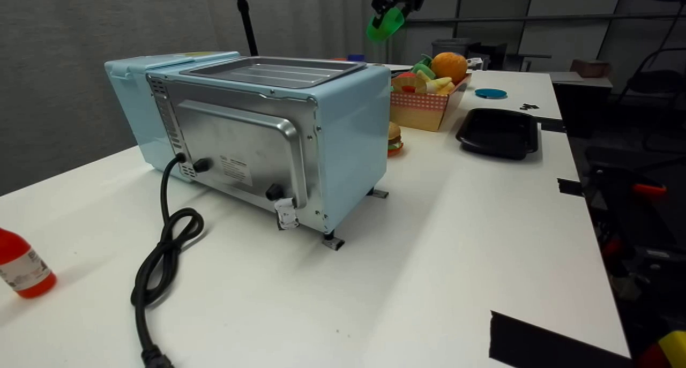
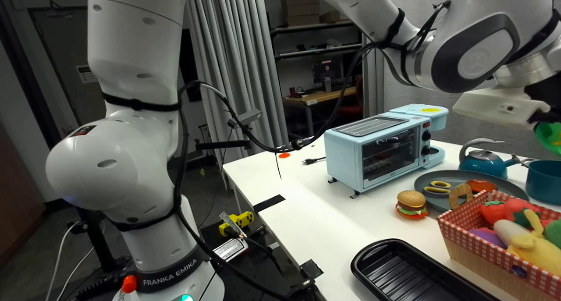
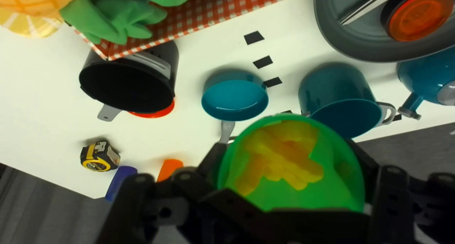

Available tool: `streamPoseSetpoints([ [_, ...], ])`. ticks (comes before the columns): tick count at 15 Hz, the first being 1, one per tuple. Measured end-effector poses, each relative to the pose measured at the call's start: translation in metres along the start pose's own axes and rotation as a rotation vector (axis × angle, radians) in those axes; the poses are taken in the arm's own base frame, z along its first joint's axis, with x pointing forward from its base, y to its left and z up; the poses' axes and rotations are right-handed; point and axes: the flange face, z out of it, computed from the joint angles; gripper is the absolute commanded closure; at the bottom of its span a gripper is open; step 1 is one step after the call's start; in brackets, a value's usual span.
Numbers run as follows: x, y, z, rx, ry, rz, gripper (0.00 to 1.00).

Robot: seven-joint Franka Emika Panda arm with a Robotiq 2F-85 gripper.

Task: Pour the contents of the green cup into the brown box

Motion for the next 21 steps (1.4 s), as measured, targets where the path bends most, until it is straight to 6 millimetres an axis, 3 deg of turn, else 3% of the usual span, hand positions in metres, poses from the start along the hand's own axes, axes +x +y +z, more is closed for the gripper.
streamPoseSetpoints([
  [4,-0.011,0.008,-0.002,0.022,0.114,-0.013,0.44],
  [12,-0.042,0.000,-0.021,0.102,0.319,-0.029,0.44],
  [21,-0.089,0.053,-0.033,0.143,0.516,0.010,0.44],
])
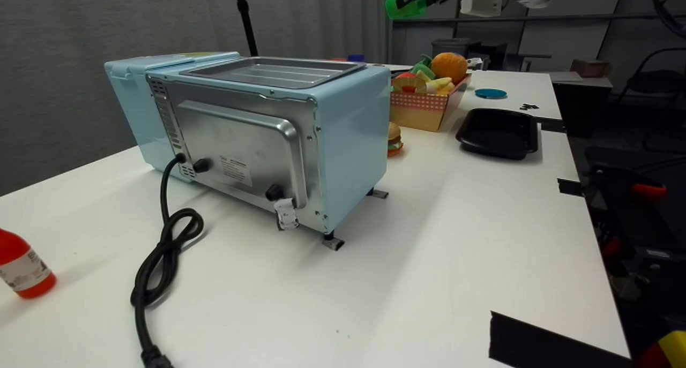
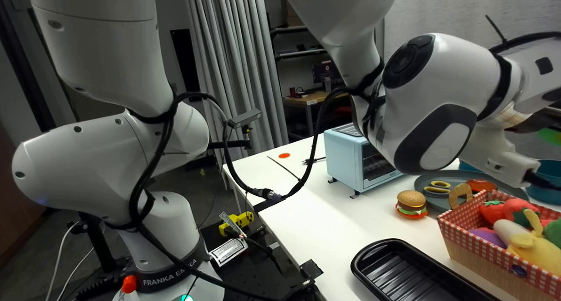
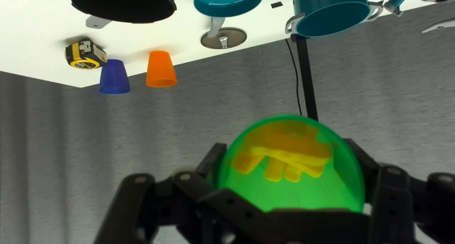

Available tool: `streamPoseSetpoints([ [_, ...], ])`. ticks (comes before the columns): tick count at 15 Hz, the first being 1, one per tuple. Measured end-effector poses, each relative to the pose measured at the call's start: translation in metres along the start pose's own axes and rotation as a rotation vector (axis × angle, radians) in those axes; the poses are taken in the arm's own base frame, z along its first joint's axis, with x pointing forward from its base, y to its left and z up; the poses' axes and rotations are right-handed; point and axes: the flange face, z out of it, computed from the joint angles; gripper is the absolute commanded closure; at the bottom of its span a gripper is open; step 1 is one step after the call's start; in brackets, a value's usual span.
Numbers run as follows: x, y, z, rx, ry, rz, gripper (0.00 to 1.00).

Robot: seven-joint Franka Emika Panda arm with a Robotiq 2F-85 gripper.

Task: Pour the contents of the green cup into the brown box

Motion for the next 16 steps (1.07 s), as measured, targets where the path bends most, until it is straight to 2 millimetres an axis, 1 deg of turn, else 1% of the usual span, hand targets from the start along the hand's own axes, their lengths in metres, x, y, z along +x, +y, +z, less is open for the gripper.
streamPoseSetpoints([
  [4,-0.014,0.015,-0.010,0.022,0.065,0.036,0.44],
  [6,-0.018,0.015,-0.012,0.018,0.107,0.042,0.44],
  [12,-0.025,-0.006,-0.015,0.046,0.212,0.042,0.44],
  [15,-0.023,-0.014,-0.017,0.057,0.274,0.049,0.44],
  [16,-0.019,-0.017,-0.015,0.061,0.282,0.054,0.44],
])
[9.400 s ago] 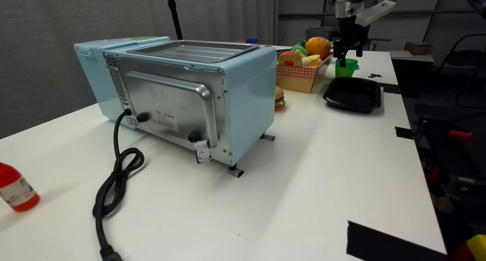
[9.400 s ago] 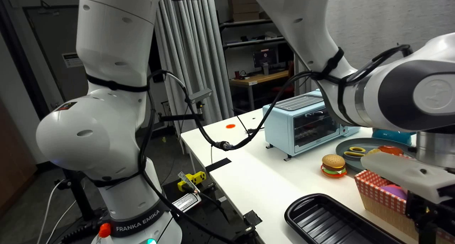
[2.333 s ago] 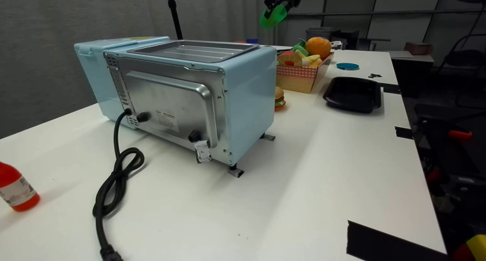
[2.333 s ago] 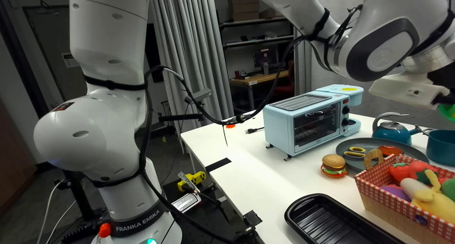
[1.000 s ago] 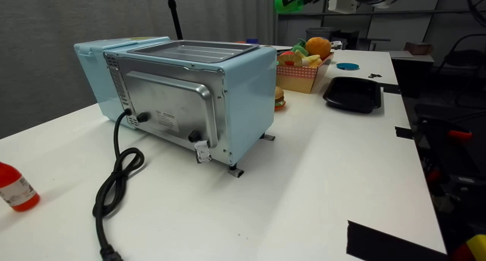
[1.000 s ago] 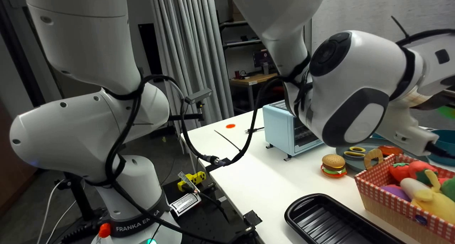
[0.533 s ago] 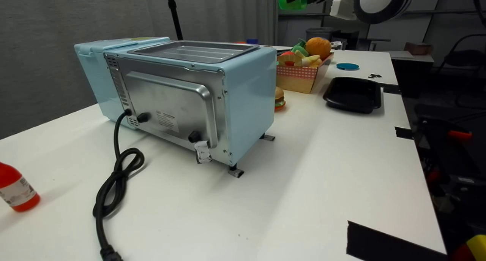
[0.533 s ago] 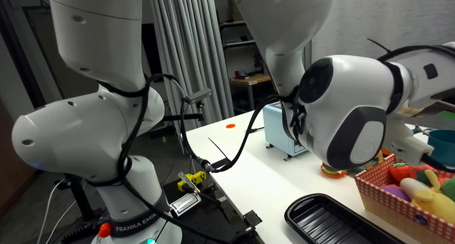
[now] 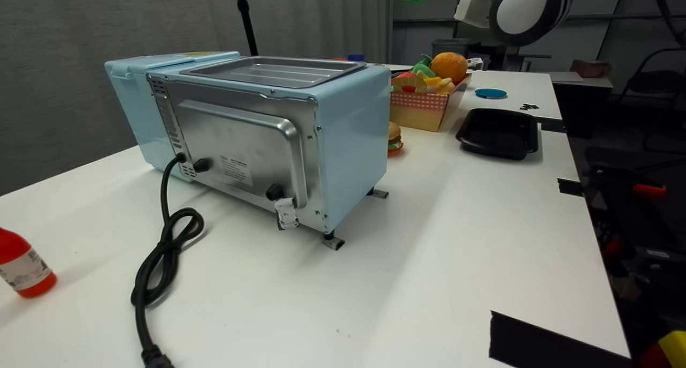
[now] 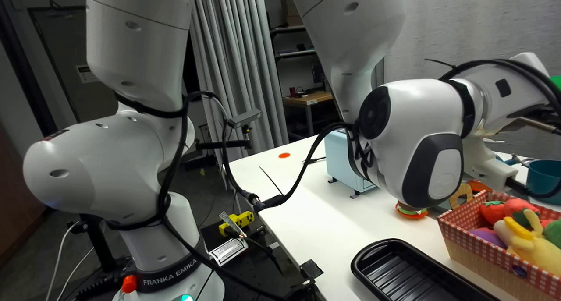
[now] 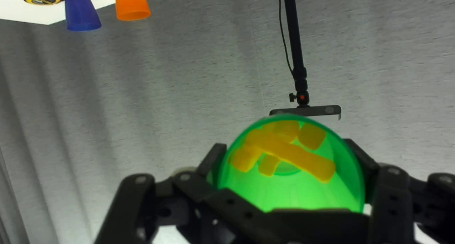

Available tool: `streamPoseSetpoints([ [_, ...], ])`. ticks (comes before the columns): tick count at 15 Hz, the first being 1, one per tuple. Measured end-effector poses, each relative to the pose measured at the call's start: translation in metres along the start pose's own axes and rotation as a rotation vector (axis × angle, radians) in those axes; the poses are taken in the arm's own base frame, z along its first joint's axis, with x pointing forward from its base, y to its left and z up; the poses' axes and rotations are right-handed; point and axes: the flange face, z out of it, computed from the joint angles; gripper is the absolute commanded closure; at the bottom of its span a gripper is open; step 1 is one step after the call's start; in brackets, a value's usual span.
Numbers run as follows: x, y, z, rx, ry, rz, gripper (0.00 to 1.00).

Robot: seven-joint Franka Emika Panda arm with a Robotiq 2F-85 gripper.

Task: Pour the contents of the green cup into the brown box

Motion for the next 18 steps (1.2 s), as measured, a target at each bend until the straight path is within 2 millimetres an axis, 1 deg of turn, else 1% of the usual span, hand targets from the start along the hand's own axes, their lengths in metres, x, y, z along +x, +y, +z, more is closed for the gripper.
streamPoseSetpoints([
  [4,0.038,-0.012,0.021,0.034,0.093,0.013,0.44],
  [7,0.049,-0.013,0.027,0.041,0.126,0.015,0.44],
  [11,0.049,-0.007,0.030,0.036,0.137,0.019,0.44],
  [18,0.035,0.002,0.030,0.022,0.119,0.019,0.44],
])
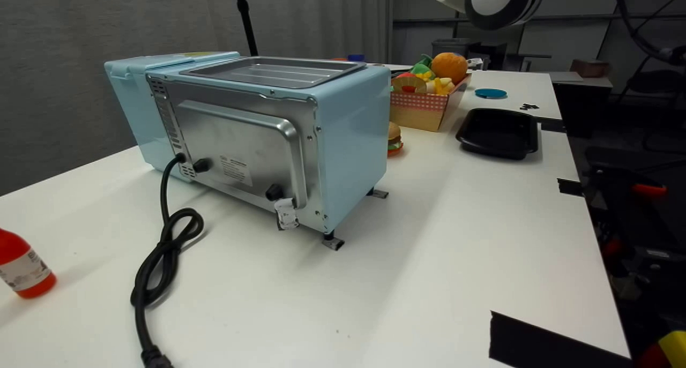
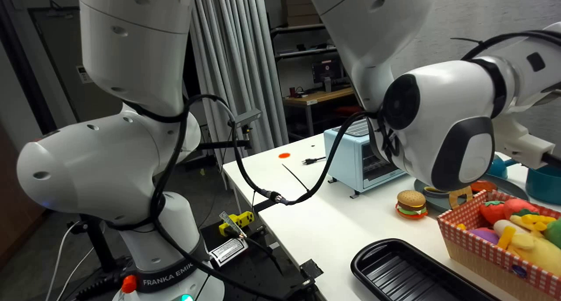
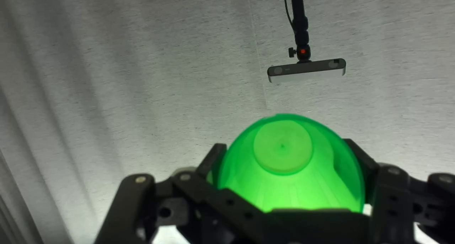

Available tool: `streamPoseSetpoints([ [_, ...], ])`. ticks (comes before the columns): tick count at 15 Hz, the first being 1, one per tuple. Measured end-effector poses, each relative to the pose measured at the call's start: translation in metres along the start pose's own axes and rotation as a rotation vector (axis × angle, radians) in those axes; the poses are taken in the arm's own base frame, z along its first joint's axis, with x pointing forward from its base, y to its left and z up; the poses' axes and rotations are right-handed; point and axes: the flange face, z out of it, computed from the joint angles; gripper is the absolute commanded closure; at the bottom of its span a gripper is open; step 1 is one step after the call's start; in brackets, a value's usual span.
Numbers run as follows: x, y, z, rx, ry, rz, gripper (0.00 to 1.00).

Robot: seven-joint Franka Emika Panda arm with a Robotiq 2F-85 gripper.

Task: Pour the contents of the green cup into the brown box

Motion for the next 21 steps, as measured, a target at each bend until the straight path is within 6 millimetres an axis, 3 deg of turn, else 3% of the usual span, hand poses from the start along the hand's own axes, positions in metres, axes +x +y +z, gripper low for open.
streamPoseSetpoints([
  [5,-0.018,0.008,-0.005,-0.030,-0.065,-0.027,0.44],
  [8,-0.015,0.006,0.003,-0.061,-0.148,-0.030,0.44],
  [15,0.038,-0.004,0.025,-0.184,-0.402,-0.048,0.44],
  [21,0.072,0.023,0.025,-0.352,-0.660,-0.058,0.44],
])
